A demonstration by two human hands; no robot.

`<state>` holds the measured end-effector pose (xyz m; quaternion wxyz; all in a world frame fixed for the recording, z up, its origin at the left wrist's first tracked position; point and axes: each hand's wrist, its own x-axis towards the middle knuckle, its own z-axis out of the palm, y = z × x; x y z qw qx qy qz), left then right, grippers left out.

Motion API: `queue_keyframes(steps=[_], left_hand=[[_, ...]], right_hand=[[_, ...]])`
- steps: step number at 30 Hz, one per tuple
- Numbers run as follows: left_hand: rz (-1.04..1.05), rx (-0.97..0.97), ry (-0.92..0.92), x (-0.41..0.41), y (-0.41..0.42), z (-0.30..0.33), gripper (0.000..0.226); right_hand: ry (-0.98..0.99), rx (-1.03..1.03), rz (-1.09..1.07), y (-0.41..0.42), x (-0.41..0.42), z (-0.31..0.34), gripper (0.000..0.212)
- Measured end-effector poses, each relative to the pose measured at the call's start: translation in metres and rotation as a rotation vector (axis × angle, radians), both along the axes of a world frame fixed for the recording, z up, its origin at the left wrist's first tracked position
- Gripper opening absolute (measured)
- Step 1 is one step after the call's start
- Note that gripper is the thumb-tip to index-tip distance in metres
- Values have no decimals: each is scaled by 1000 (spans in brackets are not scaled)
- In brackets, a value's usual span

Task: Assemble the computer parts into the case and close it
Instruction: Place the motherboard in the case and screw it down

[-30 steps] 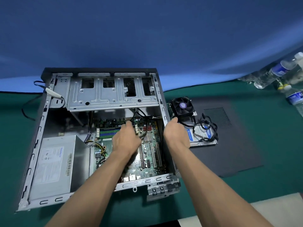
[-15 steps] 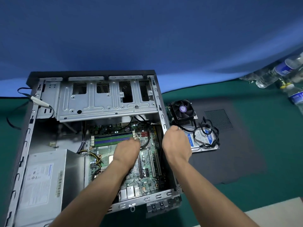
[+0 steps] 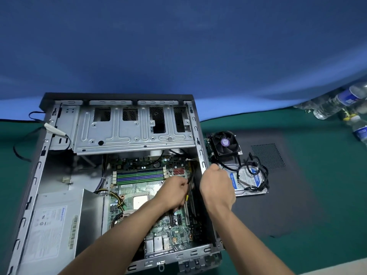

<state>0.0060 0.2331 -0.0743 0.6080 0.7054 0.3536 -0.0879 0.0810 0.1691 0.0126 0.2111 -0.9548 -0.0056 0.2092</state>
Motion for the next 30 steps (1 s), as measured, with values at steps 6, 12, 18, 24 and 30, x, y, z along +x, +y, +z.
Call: queue_keyframes(steps=[6,12,18,24,30], left_hand=[[-93,87,85,17,1,-2,41],[295,-62,57,31,16,-5,52],[487,-178,-43,48,16,-8,35],[328,9,-54,33,18,-14,18],[127,474,32,33,9,-12,12]], right_hand=[[1,-3,-4,0,1,-2,48],[3,-46,4,0,2,-6,45],[7,-46,-4,1,4,-7,48],[11,-56,-3,1,4,-8,48],[6,-50,9,2,4,-6,48]])
